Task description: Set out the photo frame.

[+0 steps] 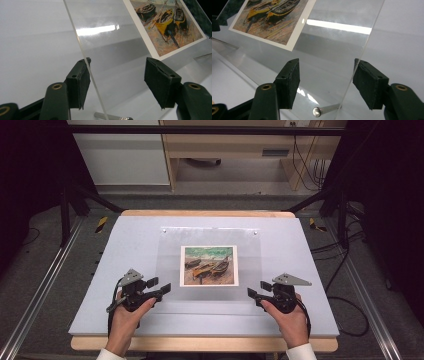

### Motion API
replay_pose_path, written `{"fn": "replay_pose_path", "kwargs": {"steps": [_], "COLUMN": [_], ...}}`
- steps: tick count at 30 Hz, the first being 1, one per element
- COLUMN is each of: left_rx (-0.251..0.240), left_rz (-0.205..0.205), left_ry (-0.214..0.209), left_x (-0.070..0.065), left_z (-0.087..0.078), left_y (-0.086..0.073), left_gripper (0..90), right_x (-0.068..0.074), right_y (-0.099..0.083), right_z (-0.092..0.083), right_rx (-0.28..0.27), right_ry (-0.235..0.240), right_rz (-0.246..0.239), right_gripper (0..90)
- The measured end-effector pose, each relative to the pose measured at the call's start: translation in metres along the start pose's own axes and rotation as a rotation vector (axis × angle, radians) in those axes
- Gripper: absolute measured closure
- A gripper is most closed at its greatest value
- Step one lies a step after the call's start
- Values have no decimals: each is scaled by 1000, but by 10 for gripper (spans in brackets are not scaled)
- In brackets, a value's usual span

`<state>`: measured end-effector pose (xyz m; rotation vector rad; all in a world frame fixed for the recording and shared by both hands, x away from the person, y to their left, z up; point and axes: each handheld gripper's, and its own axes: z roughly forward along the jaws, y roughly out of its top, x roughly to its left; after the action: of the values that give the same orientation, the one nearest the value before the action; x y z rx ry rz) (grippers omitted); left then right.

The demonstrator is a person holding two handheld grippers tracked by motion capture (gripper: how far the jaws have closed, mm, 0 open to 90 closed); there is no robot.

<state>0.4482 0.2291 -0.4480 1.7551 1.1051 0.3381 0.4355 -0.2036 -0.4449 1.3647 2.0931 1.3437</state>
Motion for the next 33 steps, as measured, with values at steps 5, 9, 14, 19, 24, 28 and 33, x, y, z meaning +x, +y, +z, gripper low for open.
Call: {"fn": "replay_pose_path", "kwargs": {"steps": [5,9,14,19,24,28,33], "left_rx": [-9,-8,-12,-12,-13,-12,-12], "left_rz": [-4,7,2,-3,2,3,5], "left_ry": [-1,13,15,11,15,16,19], "left_x": [-1,-5,-5,-5,-6,-6,-8], "left_z": [-3,-7,-10,-10,-11,-13,-15], "left_y": [-2,-4,-6,-6,-7,-7,-9], "left_gripper": [412,426,450,457,459,470,479], "right_x": [1,2,4,4,5,6,7], "right_y": [-3,-5,-8,-8,-9,-10,-11], "right_z": [-4,-8,-11,-12,-12,-14,-15], "right_rx": [-10,-13,-16,-18,-15,-14,-13], "right_ry": [-1,-8,-12,-14,-15,-17,-20], "right_rz": [-10,-11,-20,-18,-21,-27,-34], "right_gripper": [429,462,485,490,495,503,515]}}
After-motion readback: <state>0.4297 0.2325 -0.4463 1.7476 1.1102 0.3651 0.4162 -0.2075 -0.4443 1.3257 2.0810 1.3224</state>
